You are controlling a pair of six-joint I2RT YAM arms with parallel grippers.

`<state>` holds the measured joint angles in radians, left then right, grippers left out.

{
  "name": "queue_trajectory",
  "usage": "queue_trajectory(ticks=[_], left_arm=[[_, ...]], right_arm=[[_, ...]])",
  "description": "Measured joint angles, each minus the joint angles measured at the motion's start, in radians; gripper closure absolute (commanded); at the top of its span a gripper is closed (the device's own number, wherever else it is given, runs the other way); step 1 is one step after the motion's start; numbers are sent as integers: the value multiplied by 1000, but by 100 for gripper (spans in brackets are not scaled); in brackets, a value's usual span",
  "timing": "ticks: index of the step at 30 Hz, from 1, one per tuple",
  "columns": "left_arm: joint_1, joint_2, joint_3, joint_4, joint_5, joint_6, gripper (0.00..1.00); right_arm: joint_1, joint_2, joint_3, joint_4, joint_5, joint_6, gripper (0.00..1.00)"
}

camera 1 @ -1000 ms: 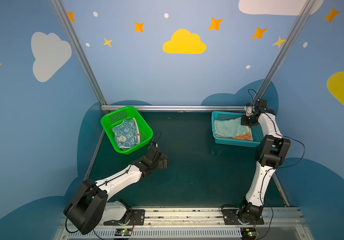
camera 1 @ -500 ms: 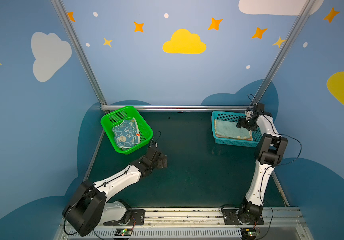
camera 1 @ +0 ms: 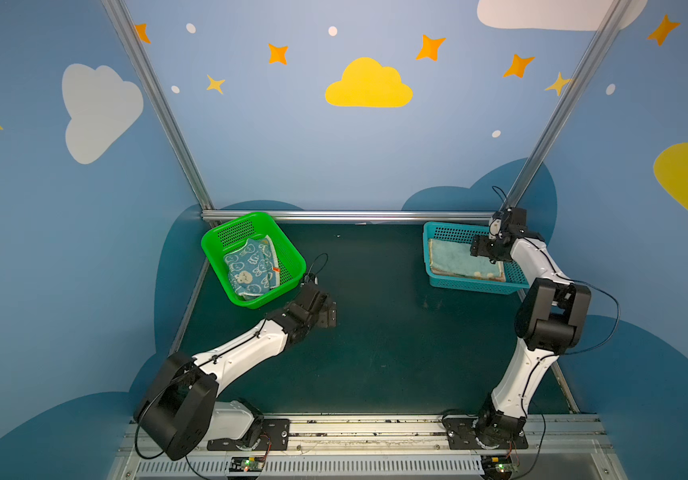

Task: Fold and stack the towels
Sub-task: 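Carry the folded towel with the right gripper into the teal basket and release it, then grasp the blue bunny towel in the green basket with the left gripper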

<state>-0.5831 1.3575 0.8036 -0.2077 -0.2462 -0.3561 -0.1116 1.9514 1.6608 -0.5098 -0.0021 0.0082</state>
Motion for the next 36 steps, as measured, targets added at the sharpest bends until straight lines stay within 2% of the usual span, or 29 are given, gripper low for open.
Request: queue_trajectory(ticks=[5,9,14,16,18,22,26,31,36], left_arm=[[21,18,109,-36,-55,27,0],[83,19,175,-63,-67,26,0],[144,10,195,-79,-75,22,0],[166,-2,195,-91,-77,19,0],[187,-16,195,-95,-75,15,0],[237,-50,195,-93,-68,8,0],[298,-57,197,-85,-40,9,0],[402,17,269,-94,-11,7,0],[525,172,367,-98,6,-3,0]], right_arm=[[108,-146,-143,105,47,35,14],[202,-239,-245,156,132,75,14],[319,-316,-325,180,269,116,14],[364,-348,-354,188,323,140,9],[393,-377,-380,188,351,180,8],[395,-479,-483,192,376,304,10],[398,-600,-624,245,352,321,15],[475,-650,-677,246,351,298,14],[600,-660,-695,244,309,225,14]])
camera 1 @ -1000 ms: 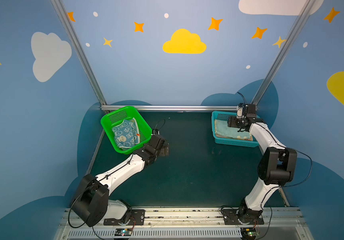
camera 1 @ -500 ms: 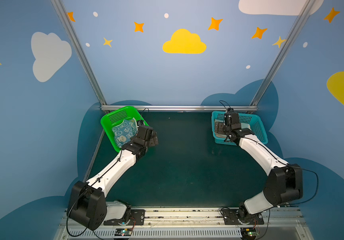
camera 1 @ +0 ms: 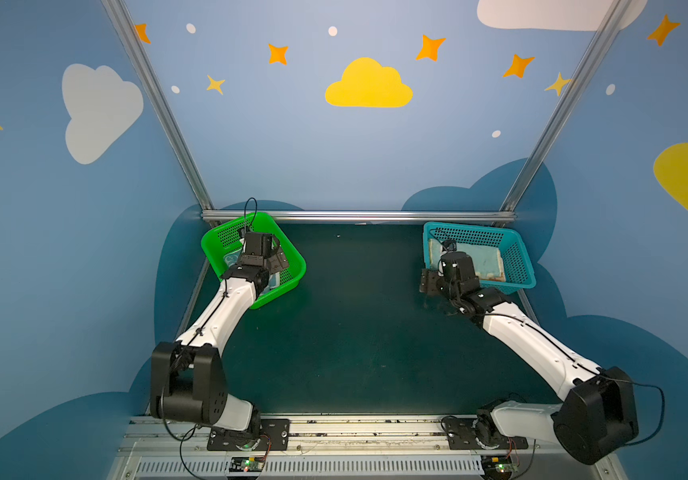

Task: Fold and stack the towels
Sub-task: 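Grasp the blue bunny towel in the green basket with the left gripper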

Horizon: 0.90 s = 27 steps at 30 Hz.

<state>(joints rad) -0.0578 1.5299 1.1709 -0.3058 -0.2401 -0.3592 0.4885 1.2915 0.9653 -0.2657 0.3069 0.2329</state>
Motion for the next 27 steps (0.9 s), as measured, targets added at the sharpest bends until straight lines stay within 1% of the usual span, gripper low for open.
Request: queue_trajectory(ticks=[4,7,11,15,17,18,20,21,22,23,27], left_arm=[[60,160,114,-40,15,5,0],[91,319,259,-103,43,14,1],[107,492,428,-175,73,34,4],[110,614,553,-246,94,45,9],[110,660,600,-275,100,51,18],[111,675,615,-286,102,53,20],[112,701,634,-299,108,53,27],[113,707,636,-303,112,53,31],[113,713,636,-310,116,54,41],[115,719,637,-317,120,55,49],[119,729,637,-328,138,52,70]], right_arm=[[75,6,-5,-23,-47,-25,14],[124,30,-5,-40,-56,-29,14],[164,74,-4,-79,-58,-2,14],[183,115,6,-123,-60,26,15],[190,137,19,-142,-60,40,16],[191,145,24,-147,-61,45,17],[194,160,35,-158,-61,52,21],[196,166,39,-160,-65,53,24],[199,175,45,-164,-69,54,27],[201,184,51,-166,-74,56,30],[205,230,81,-179,-93,54,35]])
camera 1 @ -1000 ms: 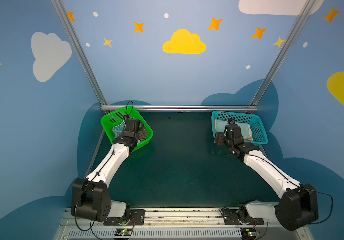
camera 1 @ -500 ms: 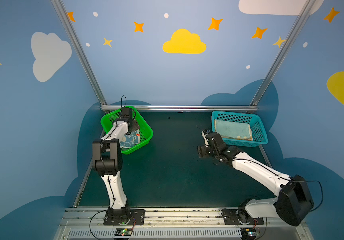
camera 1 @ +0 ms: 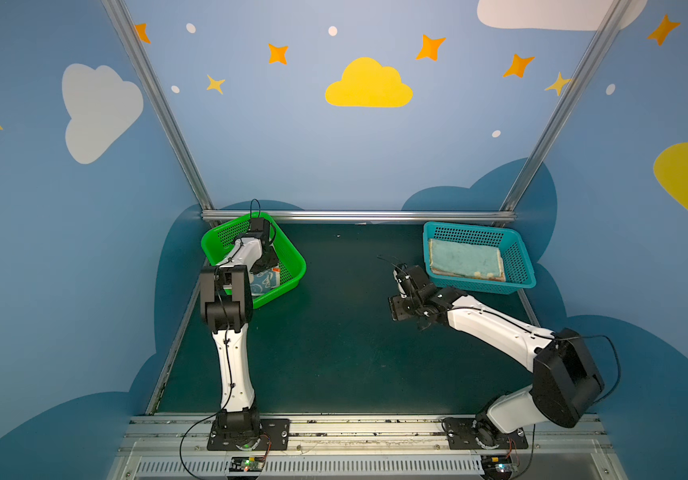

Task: Fold and stack the towels
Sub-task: 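Grasp the blue bunny towel in the green basket with the left gripper, then pull the blue bunny towel out onto the table center with the left gripper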

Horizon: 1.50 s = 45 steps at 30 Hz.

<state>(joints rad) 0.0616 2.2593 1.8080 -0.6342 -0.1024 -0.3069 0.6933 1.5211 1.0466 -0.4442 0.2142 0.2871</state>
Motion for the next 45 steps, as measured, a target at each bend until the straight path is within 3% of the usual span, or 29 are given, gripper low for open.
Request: queue_trajectory(ticks=[3,12,22,30,36,45], left_arm=[[3,0,0,3,17,-1,96],[-1,-75,-61,37,50,23,96],[-50,-444,-157,115,108,108,96],[-180,-688,-279,202,235,183,96],[-277,-828,-392,283,392,199,96],[-449,-865,-424,331,567,199,96]], right_arm=[[3,23,15,-9,-16,0,36],[5,29,18,-12,-33,-3,37],[5,29,18,-5,-35,-2,39],[5,27,5,29,-23,11,38],[-3,6,-38,37,45,51,37],[-133,-138,-141,38,81,128,37]])
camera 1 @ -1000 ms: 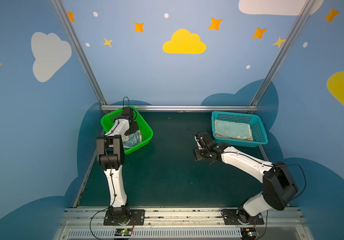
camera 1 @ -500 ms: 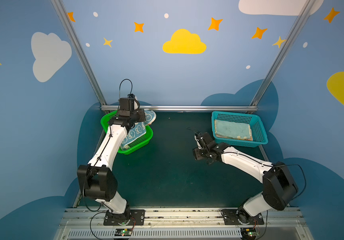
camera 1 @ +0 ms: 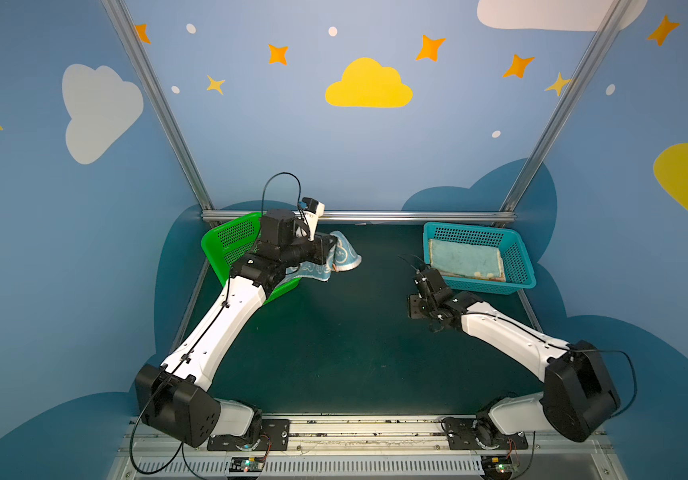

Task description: Fold and stack the towels

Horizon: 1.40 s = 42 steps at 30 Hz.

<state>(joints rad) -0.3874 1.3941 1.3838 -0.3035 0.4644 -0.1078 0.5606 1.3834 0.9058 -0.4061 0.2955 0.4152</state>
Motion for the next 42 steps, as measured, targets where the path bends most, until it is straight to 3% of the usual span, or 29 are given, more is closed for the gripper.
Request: queue_trajectory(ticks=[7,13,21,26,29,40,42], left_arm=[[-160,48,5,3,59,10,96],[-270,204,39,3,88,6,96],[-349,382,110,-12,169,-18,96],[-330,403,95,-30,167,-39,96],[-285,404,48,-23,167,-66,96],[-68,506,-182,68,155,-190,75],[-44,527,-200,80,148,-206,61]], right_arm=[[-52,-124,-64,0,0,-31,36],[-68,-211,-99,6,6,-91,36],[-91,-294,-146,9,15,-178,35],[-94,-349,-201,58,-59,-269,35],[-92,-378,-257,122,-167,-386,34],[-78,-391,-299,261,-410,-779,34],[-76,-348,-281,256,-439,-836,34]])
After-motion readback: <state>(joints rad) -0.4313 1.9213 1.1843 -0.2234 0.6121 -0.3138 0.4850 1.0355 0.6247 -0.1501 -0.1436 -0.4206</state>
